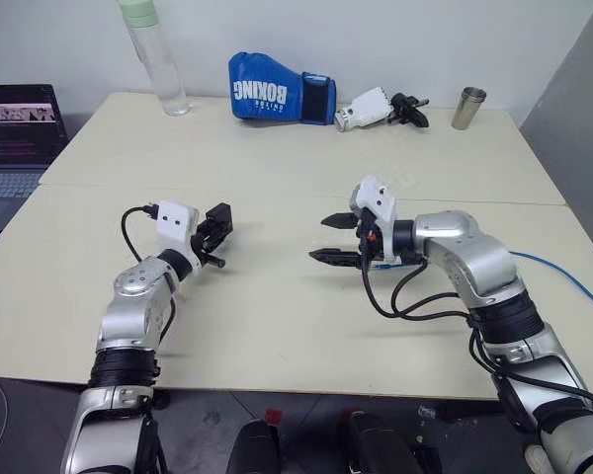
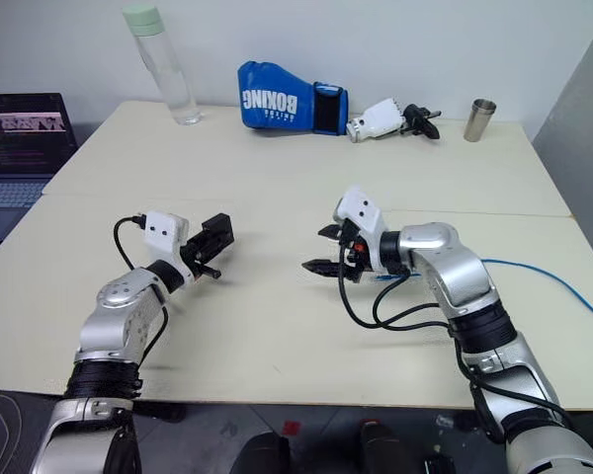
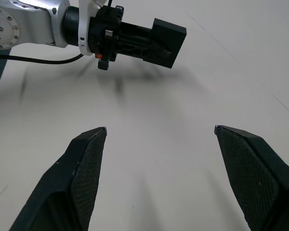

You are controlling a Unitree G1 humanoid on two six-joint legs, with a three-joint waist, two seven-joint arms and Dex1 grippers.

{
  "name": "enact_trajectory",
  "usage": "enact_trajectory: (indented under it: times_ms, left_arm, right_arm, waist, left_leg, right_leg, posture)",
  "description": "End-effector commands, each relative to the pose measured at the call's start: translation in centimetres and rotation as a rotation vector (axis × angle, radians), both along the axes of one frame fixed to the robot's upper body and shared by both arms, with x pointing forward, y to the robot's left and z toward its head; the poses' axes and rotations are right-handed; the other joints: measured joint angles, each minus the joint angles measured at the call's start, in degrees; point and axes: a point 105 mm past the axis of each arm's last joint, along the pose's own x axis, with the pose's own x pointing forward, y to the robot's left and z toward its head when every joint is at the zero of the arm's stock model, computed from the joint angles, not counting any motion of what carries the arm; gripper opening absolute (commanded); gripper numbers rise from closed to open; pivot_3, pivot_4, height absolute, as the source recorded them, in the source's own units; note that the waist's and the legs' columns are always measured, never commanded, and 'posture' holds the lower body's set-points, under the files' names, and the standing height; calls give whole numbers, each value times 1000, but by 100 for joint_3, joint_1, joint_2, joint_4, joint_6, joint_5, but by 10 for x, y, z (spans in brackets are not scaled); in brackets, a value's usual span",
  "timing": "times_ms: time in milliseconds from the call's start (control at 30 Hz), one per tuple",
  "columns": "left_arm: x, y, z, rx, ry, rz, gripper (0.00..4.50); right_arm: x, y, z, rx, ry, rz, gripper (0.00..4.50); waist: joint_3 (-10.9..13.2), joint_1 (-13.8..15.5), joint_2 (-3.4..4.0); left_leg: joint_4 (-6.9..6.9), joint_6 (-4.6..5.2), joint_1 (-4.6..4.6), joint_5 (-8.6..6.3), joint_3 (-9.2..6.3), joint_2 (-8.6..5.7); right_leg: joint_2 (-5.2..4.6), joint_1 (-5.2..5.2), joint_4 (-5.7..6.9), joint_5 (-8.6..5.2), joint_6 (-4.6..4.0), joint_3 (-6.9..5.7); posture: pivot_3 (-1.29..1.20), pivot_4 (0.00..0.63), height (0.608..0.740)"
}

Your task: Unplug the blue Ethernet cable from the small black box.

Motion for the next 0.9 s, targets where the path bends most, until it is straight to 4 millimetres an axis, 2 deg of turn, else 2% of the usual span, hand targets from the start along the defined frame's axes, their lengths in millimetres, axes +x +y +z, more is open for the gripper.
enact_trajectory:
  times_ms: [33,133,233,300,367,467,700,900]
  left_arm:
    - [4,3,-2,24,-36,22,784]
    - [3,4,-14,23,-10,27,784]
    - [2,7,-18,1,4,41,784]
    - [3,11,-21,-4,14,58,1485]
    - [2,11,-21,-14,17,53,1824]
    - [2,10,-20,-18,18,41,2637]
    - [-4,12,-13,14,-12,42,4118]
    - [-27,22,-3,27,-25,57,4118]
  right_arm:
    - [-1,0,7,-12,-59,11,3804]
    - [-1,-2,6,-20,-60,5,3804]
    - [-1,-3,5,-21,-58,1,3804]
    - [-1,-4,5,-22,-59,-1,3804]
    - [-1,-4,5,-23,-57,-1,3804]
    - [-1,-5,5,-23,-54,1,3804]
    - [-2,-4,7,-20,-54,5,3804]
    - [-2,-8,8,7,-26,-36,3804]
  waist:
    - [0,-16,0]
    - [0,-23,0]
    - [-1,-25,0]
    - [-1,-27,-1]
    - [-1,-28,0]
    - [-1,-28,0]
    - [-1,-31,0]
    - [-1,-43,0]
  left_leg:
    - [-1,0,1,0,-1,1]
    - [-4,0,1,0,-2,6]
    - [-5,0,4,0,-4,7]
    - [-3,0,5,0,-3,6]
    - [-3,0,6,0,-2,5]
    - [-4,0,4,0,-3,6]
    - [-4,0,5,0,-2,7]
    - [-6,-1,5,0,0,12]
  right_leg:
    - [1,0,0,0,0,0]
    - [5,-2,0,0,-1,-2]
    - [6,-1,4,0,-1,-2]
    - [6,2,5,0,-1,-1]
    - [6,3,5,0,-1,-1]
    - [6,2,3,0,0,-2]
    - [6,2,3,0,-1,-2]
    - [5,1,2,0,-1,0]
  posture:
    - [0,150,740]
    - [0,150,740]
    - [0,150,740]
    - [0,150,740]
    - [0,150,740]
    - [0,150,740]
    - [0,150,740]
    - [0,150,740]
